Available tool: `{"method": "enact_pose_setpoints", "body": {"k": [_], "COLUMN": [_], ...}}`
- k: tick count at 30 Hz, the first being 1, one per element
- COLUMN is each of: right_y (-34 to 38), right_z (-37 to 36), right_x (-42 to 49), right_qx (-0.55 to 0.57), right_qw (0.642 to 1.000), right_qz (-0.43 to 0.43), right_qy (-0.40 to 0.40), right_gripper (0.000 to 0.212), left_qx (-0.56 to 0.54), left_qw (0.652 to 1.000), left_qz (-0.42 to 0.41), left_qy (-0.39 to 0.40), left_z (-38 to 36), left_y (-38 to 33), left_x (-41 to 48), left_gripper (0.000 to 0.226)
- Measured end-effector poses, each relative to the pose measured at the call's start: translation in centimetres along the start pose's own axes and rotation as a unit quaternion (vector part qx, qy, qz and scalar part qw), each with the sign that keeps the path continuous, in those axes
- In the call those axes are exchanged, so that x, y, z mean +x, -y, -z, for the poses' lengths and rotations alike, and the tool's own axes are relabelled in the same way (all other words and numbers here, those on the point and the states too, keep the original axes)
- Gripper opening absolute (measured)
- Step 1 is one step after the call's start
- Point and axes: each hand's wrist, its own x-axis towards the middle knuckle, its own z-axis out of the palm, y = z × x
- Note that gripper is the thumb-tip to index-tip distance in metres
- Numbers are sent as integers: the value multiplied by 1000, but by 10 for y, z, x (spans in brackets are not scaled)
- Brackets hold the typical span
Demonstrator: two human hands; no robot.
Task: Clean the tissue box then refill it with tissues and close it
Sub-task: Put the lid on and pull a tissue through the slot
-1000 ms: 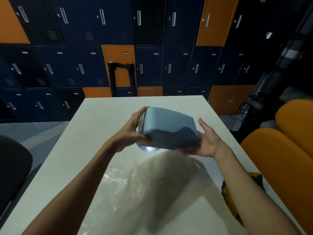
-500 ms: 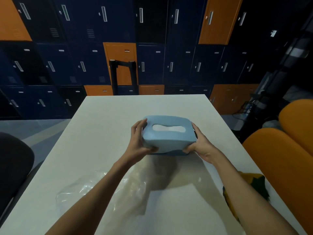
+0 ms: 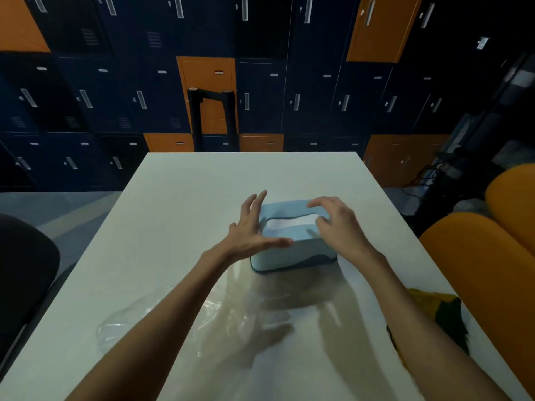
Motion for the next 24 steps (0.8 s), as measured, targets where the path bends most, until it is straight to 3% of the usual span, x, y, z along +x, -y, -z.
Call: {"method": "enact_pose_setpoints", "body": {"k": [3, 16, 24], "right_y": [2, 13, 15], "right_z": [-15, -19, -18], "right_x": [0, -2, -1], "right_qx": [-86, -229, -227], "right_qw": [993, 965, 963], "right_qz": [8, -19, -34], "right_qy": [80, 129, 143], "right_gripper": [23, 29, 31], "left_qx": [23, -52, -56], "left_qw": [999, 996, 995], "left_qz": [9, -13, -15], "left_qy": [25, 68, 76], "left_z": [-7, -1, 2], "left_y": [7, 19, 20], "left_x": [6, 11, 11], "left_gripper": [128, 120, 121]}}
